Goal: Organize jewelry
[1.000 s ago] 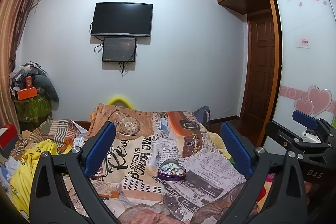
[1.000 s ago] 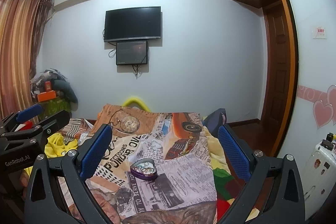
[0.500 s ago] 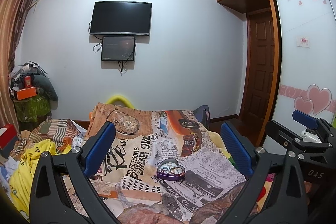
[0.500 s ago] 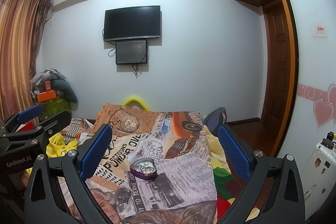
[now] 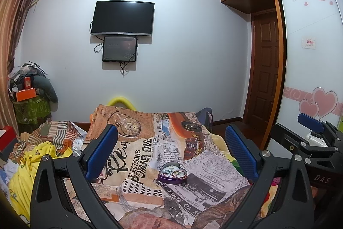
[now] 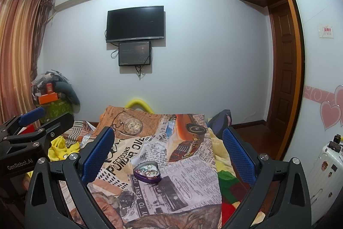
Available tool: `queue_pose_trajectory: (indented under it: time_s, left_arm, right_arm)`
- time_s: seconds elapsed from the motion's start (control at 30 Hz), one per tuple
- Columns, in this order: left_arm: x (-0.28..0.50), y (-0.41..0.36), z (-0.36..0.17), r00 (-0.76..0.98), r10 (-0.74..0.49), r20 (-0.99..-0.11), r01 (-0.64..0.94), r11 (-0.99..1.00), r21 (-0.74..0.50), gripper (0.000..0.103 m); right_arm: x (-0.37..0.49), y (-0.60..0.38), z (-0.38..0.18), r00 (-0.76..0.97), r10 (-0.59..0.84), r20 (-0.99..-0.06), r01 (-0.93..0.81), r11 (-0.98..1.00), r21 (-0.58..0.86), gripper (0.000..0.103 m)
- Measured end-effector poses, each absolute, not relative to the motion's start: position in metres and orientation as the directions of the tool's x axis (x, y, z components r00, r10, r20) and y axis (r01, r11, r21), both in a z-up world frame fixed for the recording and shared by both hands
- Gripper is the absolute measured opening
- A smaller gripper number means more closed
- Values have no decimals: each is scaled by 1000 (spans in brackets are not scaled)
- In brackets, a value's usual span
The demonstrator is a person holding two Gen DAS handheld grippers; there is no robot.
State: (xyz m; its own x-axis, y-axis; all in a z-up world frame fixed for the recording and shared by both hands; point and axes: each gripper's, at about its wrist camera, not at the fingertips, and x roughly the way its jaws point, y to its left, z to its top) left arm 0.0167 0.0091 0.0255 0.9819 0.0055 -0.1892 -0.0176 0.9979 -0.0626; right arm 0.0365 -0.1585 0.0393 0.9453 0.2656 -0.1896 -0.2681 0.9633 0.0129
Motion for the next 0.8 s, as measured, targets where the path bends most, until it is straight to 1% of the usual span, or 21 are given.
queue_pose_trajectory:
  time_s: [0.8]
  left_arm:
    - [17,7,23,978,-13,-210,-1,998,-69,101]
  right_arm:
    - [35,-159,39,944,262,-198,-264,964,19,100]
